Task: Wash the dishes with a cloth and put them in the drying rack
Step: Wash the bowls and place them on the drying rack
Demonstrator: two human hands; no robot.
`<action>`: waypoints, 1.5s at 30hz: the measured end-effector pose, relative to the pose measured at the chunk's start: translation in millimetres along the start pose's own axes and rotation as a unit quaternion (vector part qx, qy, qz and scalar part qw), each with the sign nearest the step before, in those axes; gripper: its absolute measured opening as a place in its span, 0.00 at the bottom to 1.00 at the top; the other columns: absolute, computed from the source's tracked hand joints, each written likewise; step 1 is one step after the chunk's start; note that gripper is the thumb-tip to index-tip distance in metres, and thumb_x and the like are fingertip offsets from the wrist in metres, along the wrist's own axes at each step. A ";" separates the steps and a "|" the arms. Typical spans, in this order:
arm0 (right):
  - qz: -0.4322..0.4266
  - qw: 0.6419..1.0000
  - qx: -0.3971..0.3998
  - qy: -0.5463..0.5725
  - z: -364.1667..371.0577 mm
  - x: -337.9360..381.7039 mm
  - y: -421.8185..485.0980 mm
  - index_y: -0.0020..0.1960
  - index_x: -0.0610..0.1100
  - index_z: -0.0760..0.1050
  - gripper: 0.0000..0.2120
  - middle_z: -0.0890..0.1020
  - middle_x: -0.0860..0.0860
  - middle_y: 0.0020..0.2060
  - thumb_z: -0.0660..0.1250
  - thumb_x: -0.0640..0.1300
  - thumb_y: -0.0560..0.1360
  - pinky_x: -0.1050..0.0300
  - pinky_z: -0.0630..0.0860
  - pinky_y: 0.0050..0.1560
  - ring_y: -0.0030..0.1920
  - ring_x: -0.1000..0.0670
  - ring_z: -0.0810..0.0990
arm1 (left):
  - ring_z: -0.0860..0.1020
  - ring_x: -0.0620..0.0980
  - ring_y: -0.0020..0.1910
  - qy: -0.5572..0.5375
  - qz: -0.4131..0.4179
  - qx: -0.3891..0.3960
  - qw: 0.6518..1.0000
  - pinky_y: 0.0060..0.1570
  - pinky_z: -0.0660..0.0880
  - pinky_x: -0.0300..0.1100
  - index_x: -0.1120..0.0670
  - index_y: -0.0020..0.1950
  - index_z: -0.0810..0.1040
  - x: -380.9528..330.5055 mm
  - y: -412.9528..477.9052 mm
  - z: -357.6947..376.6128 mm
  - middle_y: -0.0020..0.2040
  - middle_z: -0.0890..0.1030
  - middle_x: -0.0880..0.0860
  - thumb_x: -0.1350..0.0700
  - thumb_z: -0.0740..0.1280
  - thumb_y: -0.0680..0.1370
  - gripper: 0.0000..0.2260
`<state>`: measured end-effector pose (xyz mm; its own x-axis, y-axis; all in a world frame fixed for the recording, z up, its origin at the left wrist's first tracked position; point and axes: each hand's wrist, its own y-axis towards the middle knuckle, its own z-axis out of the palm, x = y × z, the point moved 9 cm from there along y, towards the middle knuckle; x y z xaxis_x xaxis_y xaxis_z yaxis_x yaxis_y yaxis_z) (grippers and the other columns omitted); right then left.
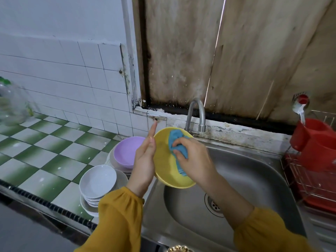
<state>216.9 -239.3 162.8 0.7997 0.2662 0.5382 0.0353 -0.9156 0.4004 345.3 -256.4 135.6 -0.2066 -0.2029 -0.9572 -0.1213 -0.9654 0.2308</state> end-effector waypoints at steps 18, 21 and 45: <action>-0.004 0.985 0.170 0.037 16.3 5.9 -8.7 0.76 0.51 0.61 0.38 0.70 0.52 0.59 0.74 0.39 0.71 0.61 0.66 0.65 0.55 0.54 0.69 | 0.77 0.57 0.64 -0.042 -0.028 0.005 0.999 0.68 0.69 0.57 0.34 0.66 0.72 7.5 -2.1 -0.6 0.63 0.80 0.57 0.40 0.58 0.77 0.18; 0.028 0.952 0.229 0.202 30.8 17.4 -21.9 0.76 0.50 0.61 0.37 0.71 0.53 0.61 0.72 0.33 0.72 0.67 0.66 0.64 0.60 0.54 0.71 | 0.78 0.55 0.63 -0.011 -0.016 0.008 1.000 0.67 0.70 0.56 0.33 0.65 0.74 1.8 -1.2 2.8 0.61 0.81 0.56 0.41 0.57 0.79 0.15; -0.116 0.959 0.226 0.124 42.6 43.6 -22.8 0.69 0.39 0.71 0.28 0.72 0.44 0.64 0.66 0.38 0.68 0.69 0.61 0.66 0.65 0.48 0.70 | 0.80 0.37 0.42 0.022 -0.004 0.016 1.000 0.44 0.75 0.30 0.49 0.72 0.69 -8.9 5.3 -10.8 0.40 0.83 0.39 0.51 0.51 0.85 0.17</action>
<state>276.5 -219.6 145.5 0.5745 0.4902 0.6555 0.4958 -0.8456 0.1978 357.0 -261.4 143.5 -0.1636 -0.2030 -0.9654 -0.1547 -0.9612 0.2284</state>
